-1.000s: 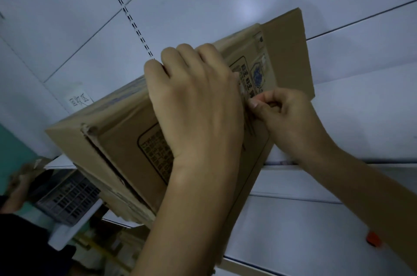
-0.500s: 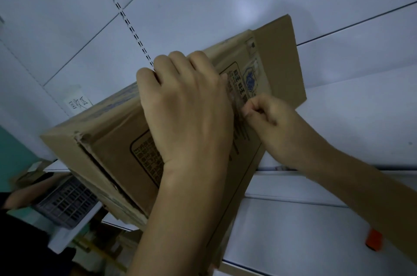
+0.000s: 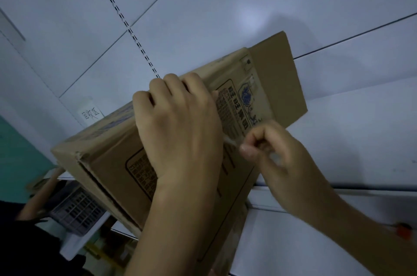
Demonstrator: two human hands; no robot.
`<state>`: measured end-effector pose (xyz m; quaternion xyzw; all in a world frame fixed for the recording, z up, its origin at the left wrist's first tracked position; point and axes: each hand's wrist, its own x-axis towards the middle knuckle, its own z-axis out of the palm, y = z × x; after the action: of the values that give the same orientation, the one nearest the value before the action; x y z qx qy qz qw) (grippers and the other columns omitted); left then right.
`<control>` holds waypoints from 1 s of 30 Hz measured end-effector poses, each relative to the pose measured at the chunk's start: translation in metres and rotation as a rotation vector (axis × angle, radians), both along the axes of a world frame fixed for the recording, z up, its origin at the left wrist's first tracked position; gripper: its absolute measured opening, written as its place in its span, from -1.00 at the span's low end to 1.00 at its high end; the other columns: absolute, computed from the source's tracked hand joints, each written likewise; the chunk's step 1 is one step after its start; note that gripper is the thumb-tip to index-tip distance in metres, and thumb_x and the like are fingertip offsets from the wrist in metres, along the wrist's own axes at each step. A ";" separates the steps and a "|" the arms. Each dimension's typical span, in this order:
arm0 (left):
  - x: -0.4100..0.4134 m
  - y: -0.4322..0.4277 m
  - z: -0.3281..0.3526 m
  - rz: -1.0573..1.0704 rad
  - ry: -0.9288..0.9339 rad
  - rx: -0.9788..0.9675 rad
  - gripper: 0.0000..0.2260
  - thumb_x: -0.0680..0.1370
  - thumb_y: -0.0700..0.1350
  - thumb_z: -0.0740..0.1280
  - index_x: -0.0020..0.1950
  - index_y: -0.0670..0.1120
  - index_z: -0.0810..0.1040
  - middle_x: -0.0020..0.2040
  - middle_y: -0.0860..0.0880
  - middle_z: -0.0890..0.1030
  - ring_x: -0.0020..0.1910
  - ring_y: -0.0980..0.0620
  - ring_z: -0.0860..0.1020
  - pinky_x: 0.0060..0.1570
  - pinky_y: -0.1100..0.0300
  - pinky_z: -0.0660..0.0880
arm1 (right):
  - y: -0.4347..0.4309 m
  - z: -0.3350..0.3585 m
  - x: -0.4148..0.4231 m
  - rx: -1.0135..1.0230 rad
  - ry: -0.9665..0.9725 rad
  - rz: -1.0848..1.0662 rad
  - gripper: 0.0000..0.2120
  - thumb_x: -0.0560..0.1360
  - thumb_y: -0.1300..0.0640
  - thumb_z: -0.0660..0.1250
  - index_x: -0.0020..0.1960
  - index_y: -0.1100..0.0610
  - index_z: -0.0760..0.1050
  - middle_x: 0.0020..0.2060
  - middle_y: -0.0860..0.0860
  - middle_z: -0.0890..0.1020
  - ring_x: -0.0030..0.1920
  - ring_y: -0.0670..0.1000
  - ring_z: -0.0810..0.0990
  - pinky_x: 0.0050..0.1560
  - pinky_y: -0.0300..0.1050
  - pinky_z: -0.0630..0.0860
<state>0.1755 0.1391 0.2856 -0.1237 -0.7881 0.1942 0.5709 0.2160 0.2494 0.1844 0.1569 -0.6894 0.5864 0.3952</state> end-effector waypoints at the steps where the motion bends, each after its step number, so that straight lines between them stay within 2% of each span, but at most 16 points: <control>1: 0.005 0.005 0.002 0.089 0.033 -0.042 -0.64 0.62 0.11 0.06 -0.12 -0.12 0.46 -0.29 -0.07 0.44 -0.28 -0.06 0.26 -0.21 0.08 0.29 | -0.001 -0.010 0.009 0.033 0.005 -0.019 -0.90 0.49 -0.03 0.23 -0.17 -0.03 0.42 -0.25 -0.14 0.49 -0.18 -0.14 0.51 -0.18 -0.44 0.39; 4: 0.010 0.023 0.005 0.172 0.005 -0.092 -0.73 0.56 0.10 0.22 -0.15 -0.06 0.53 -0.31 -0.02 0.52 -0.31 -0.03 0.44 -0.20 0.14 0.38 | 0.001 -0.026 0.022 -0.145 -0.093 0.008 -0.87 0.48 -0.01 0.27 -0.19 0.02 0.44 -0.33 -0.17 0.52 -0.29 -0.18 0.51 -0.27 -0.45 0.38; 6: 0.010 0.033 0.009 0.120 0.006 -0.078 -0.80 0.52 0.04 0.29 -0.12 -0.08 0.57 -0.28 -0.06 0.57 -0.28 -0.07 0.52 -0.19 0.13 0.41 | 0.005 -0.022 0.018 -0.319 -0.181 0.014 -0.86 0.52 0.05 0.30 -0.19 0.07 0.46 -0.35 -0.07 0.55 -0.33 -0.14 0.50 -0.27 -0.31 0.46; 7: 0.012 0.034 0.010 0.036 -0.004 -0.067 -0.80 0.53 0.02 0.29 -0.11 -0.10 0.58 -0.25 -0.08 0.59 -0.26 -0.10 0.54 -0.18 0.10 0.41 | 0.008 -0.018 0.015 -0.404 -0.231 0.022 -0.86 0.55 0.11 0.31 -0.18 0.11 0.48 -0.33 0.00 0.56 -0.29 -0.06 0.52 -0.24 -0.20 0.50; 10: 0.028 0.031 0.009 -0.450 -0.096 -0.151 -0.77 0.60 -0.04 0.19 -0.07 -0.14 0.58 -0.12 -0.13 0.61 -0.14 -0.16 0.54 -0.10 0.02 0.37 | 0.020 -0.003 0.004 -0.559 -0.333 0.097 -0.89 0.57 0.18 0.27 -0.11 0.18 0.51 -0.21 0.08 0.62 -0.17 0.03 0.60 -0.13 -0.16 0.60; 12: 0.042 0.027 0.005 -0.715 -0.020 -0.299 -0.78 0.59 -0.12 0.21 -0.13 -0.13 0.61 -0.14 -0.10 0.63 -0.13 -0.13 0.57 -0.05 0.03 0.36 | 0.025 0.003 -0.002 -0.564 -0.351 0.124 -0.88 0.58 0.19 0.26 -0.01 0.25 0.52 -0.15 0.10 0.63 -0.10 0.04 0.61 0.00 -0.03 0.61; 14: 0.052 0.015 -0.005 -0.810 0.104 -0.356 -0.84 0.53 -0.15 0.30 -0.19 -0.13 0.64 -0.13 -0.09 0.66 -0.10 -0.11 0.62 -0.05 0.05 0.39 | 0.029 0.008 -0.009 -0.577 -0.373 0.143 -0.85 0.58 0.22 0.25 0.07 0.29 0.51 -0.15 0.10 0.61 -0.11 0.02 0.58 0.00 0.01 0.58; 16: 0.055 -0.006 -0.026 -0.828 0.189 -0.269 -0.91 0.48 -0.16 0.37 -0.11 -0.11 0.67 0.02 -0.10 0.67 0.08 -0.08 0.61 0.03 0.08 0.41 | 0.036 0.015 -0.014 -0.638 -0.415 0.174 -0.85 0.60 0.21 0.23 0.08 0.26 0.51 -0.06 0.14 0.61 -0.08 0.02 0.58 -0.07 -0.08 0.59; 17: 0.052 -0.019 -0.042 -0.813 0.203 -0.164 -0.84 0.50 -0.15 0.35 0.03 -0.10 0.65 0.17 -0.11 0.62 0.22 -0.07 0.55 0.11 0.07 0.39 | 0.040 0.016 -0.016 -0.679 -0.429 0.188 -0.87 0.60 0.21 0.22 0.05 0.23 0.51 -0.02 0.15 0.60 -0.07 0.01 0.59 -0.11 -0.12 0.58; 18: 0.047 -0.031 -0.058 -0.786 0.171 -0.025 -0.72 0.53 -0.12 0.30 0.24 -0.08 0.55 0.35 -0.10 0.49 0.36 -0.07 0.42 0.22 0.04 0.35 | 0.044 0.018 -0.018 -0.723 -0.437 0.206 -0.90 0.60 0.22 0.22 0.00 0.20 0.51 -0.02 0.14 0.61 -0.09 0.00 0.59 -0.10 -0.14 0.58; 20: 0.034 -0.044 -0.088 -0.755 0.012 0.290 -0.51 0.62 0.02 0.14 0.53 0.01 0.15 0.56 -0.03 0.09 0.53 -0.11 0.10 0.41 -0.11 0.15 | 0.049 0.023 -0.017 -0.816 -0.404 0.300 -0.90 0.58 0.25 0.24 -0.09 0.17 0.49 -0.12 0.10 0.62 -0.11 -0.02 0.61 0.01 -0.12 0.59; 21: 0.029 -0.043 -0.098 -0.769 -0.054 0.402 -0.48 0.64 0.09 0.05 0.57 0.03 -0.01 0.58 0.02 -0.05 0.54 -0.14 0.00 0.44 -0.20 0.06 | 0.050 0.026 -0.015 -0.877 -0.370 0.394 -0.90 0.57 0.26 0.24 -0.11 0.18 0.48 -0.17 0.09 0.63 -0.11 0.00 0.64 0.04 -0.11 0.59; 22: 0.024 -0.040 -0.105 -0.781 -0.083 0.462 -0.47 0.64 0.13 -0.01 0.57 0.02 -0.08 0.57 0.03 -0.11 0.54 -0.17 -0.05 0.44 -0.26 0.00 | 0.050 0.028 -0.012 -0.942 -0.348 0.510 -0.91 0.56 0.27 0.24 -0.12 0.20 0.47 -0.20 0.10 0.64 -0.10 0.03 0.66 0.04 -0.11 0.60; 24: 0.014 -0.034 -0.108 -0.785 -0.076 0.469 -0.46 0.64 0.14 -0.03 0.57 0.01 -0.10 0.57 0.03 -0.11 0.54 -0.22 -0.05 0.44 -0.30 -0.02 | 0.048 0.028 -0.006 -1.019 -0.343 0.684 -0.95 0.48 0.26 0.26 -0.12 0.22 0.50 -0.20 0.11 0.67 -0.10 0.04 0.69 0.02 -0.10 0.62; 27: 0.005 -0.031 -0.109 -0.776 -0.025 0.450 -0.46 0.64 0.13 -0.02 0.57 0.00 -0.07 0.57 0.01 -0.07 0.53 -0.24 -0.01 0.45 -0.24 0.00 | 0.046 0.020 -0.001 -1.053 -0.433 0.762 -0.88 0.44 0.23 0.26 -0.17 0.25 0.56 -0.25 0.12 0.67 -0.14 0.03 0.70 0.03 -0.08 0.61; 30: 0.002 -0.029 -0.110 -0.803 -0.005 0.457 -0.46 0.63 0.13 -0.01 0.57 0.01 -0.05 0.57 0.01 -0.05 0.53 -0.23 -0.01 0.46 -0.19 -0.01 | 0.043 0.013 -0.001 -1.136 -0.483 0.764 -0.61 0.56 0.22 0.18 -0.37 0.21 0.61 -0.33 0.11 0.65 -0.24 0.03 0.69 -0.03 -0.05 0.62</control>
<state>0.1772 0.1102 0.1755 -0.2904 -0.7019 -0.2214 0.6115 0.2147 0.2922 0.1973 0.0237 -0.2436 0.9694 0.0199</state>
